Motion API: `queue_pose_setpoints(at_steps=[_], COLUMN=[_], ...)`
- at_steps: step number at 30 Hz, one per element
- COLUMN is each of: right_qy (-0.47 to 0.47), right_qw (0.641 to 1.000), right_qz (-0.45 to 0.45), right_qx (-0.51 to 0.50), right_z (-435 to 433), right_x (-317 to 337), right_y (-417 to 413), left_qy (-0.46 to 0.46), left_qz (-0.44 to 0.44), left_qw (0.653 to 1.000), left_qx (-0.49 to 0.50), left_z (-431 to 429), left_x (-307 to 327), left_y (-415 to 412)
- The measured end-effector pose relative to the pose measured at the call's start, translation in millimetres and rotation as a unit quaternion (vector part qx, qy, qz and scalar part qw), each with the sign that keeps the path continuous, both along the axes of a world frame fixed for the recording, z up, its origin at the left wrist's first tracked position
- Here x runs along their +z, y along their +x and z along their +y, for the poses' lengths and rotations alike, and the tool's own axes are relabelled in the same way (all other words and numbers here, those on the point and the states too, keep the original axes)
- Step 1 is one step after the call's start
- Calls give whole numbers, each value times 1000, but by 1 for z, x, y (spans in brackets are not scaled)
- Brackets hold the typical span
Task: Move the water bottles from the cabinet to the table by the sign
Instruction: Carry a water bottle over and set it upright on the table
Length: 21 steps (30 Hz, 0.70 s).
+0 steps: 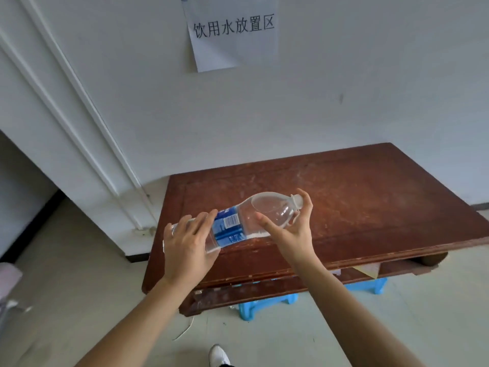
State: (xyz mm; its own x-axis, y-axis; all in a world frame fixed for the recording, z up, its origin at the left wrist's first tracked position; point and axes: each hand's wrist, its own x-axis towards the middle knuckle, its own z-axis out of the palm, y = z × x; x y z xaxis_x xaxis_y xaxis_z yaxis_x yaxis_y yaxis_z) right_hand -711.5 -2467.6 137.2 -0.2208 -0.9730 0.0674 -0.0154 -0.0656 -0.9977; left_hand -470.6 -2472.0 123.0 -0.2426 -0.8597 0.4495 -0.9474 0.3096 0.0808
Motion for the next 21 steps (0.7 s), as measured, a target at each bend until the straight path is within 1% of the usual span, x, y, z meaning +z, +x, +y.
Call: queue_pose_setpoints(at_steps=[5, 8, 11, 14, 16, 21], right_qy=[13, 27, 46, 52, 46, 33], right_qw=[999, 998, 997, 995, 995, 990], right_qz=[31, 51, 63, 75, 83, 122], right_qx=[3, -14, -21, -37, -40, -57], right_z=[-92, -154, -203, -253, -275, -332], right_x=[-18, -31, -37, -48, -51, -62], right_y=[36, 57, 80, 97, 100, 91], left_qy=[-12, 11, 40, 69, 93, 111], left_qz=[49, 76, 75, 53, 44, 72], left_qw=[999, 997, 996, 996, 995, 991], left_qx=[8, 14, 3, -5, -10, -36], left_z=[-95, -162, -219, -288, -319, -385], left_x=[-42, -66, -90, -111, -121, -145], left_y=[30, 47, 66, 84, 87, 71])
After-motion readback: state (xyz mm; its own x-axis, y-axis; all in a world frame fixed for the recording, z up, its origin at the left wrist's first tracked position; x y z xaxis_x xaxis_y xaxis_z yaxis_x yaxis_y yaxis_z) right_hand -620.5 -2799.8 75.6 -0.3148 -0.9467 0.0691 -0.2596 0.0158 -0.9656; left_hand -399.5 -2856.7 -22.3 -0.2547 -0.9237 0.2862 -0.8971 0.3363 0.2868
